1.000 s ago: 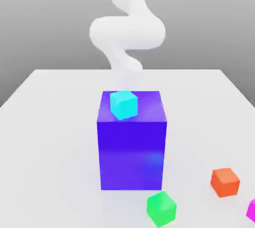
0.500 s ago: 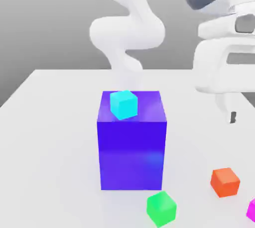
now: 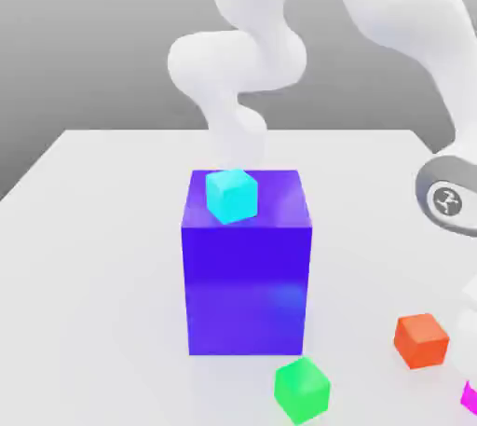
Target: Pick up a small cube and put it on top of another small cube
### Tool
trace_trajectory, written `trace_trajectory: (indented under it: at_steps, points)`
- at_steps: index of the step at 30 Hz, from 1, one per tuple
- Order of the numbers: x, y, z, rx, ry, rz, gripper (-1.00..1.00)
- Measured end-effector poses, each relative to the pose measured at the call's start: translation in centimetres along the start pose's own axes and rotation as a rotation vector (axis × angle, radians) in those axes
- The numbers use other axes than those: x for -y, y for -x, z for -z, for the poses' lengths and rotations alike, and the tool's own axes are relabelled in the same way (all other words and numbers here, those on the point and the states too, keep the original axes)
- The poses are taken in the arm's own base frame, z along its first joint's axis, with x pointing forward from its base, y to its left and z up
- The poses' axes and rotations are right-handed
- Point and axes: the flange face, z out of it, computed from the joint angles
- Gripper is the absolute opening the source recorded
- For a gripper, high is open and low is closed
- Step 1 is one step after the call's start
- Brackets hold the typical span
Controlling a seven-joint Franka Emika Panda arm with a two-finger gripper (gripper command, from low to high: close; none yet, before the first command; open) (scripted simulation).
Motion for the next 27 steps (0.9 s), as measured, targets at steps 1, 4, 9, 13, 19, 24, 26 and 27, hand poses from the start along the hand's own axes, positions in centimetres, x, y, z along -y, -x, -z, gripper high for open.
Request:
trace_trajectory:
  at_steps: [1,4,9,13,19,24,26,27]
  points:
    - [0.0,0.0,0.0,0.0,0.0,0.0,-1.0]
    - [0.0,0.0,0.0,0.0,-0.001,0.0,-1.0]
    - [0.1,0.0,2.1,0.001,-0.001,0.0,-1.0]
    - [-2.0,-0.6,5.6,-0.002,0.017,0.025,-1.0]
    - [-8.9,-2.7,7.0,-0.006,0.053,0.094,-1.0]
    - [-14.9,-3.7,8.6,-0.003,0.054,0.142,-1.0]
    - [-17.3,-3.9,9.2,-0.001,0.046,0.159,-1.0]
    - [-18.4,-3.9,9.5,0.0,0.04,0.168,-1.0]
